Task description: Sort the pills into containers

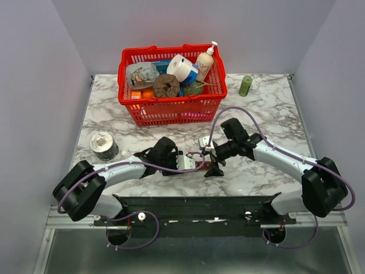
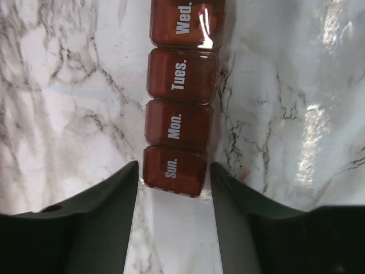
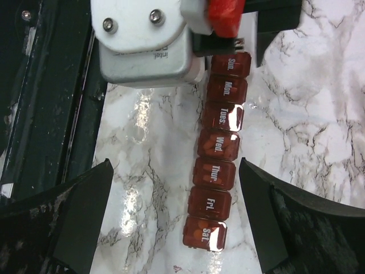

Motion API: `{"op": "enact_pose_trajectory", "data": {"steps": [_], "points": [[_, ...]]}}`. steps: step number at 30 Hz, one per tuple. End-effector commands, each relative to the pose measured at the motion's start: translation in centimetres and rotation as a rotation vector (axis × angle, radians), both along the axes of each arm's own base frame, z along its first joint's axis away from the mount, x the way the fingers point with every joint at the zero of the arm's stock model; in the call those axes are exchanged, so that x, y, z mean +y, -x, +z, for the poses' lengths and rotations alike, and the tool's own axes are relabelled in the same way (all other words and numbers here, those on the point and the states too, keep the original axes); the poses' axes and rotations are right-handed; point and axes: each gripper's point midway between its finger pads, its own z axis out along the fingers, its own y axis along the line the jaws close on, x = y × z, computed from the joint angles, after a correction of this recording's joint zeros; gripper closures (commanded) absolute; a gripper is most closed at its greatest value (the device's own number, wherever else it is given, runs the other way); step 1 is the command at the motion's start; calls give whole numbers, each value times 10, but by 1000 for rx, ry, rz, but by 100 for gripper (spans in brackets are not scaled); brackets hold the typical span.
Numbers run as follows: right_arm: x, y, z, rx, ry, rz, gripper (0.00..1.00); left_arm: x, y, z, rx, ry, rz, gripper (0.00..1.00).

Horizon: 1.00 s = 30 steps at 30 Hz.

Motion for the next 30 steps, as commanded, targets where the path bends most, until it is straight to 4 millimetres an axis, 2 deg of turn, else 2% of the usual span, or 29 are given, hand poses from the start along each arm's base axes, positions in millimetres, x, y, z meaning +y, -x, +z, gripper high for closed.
{"op": "enact_pose_trajectory", "data": {"steps": [1, 4, 8, 12, 19, 22, 26, 30], "points": [[7, -8, 6, 2, -1, -18, 0, -3, 6, -3, 52, -6, -26, 51], [7, -10, 3, 22, 16, -35, 1, -3, 6, -2, 55, 1, -15, 56], [5, -16, -2, 18, 43, -57, 1, -8, 10, 8, 59, 45, -20, 74], [5, -16, -2, 0, 38, -44, 1, -13, 14, 18, 69, 88, -30, 87], [18, -1, 23, 55, -73, 23, 0, -21, 19, 41, 74, 163, -37, 95], [22, -2, 29, 75, -92, 11, 0, -24, 21, 48, 79, 198, -38, 97], [25, -11, 27, 89, -75, -33, 0, -25, 22, 49, 80, 200, -42, 100], [28, -10, 24, 153, -67, -45, 0, -26, 22, 52, 78, 204, -45, 100]]}}
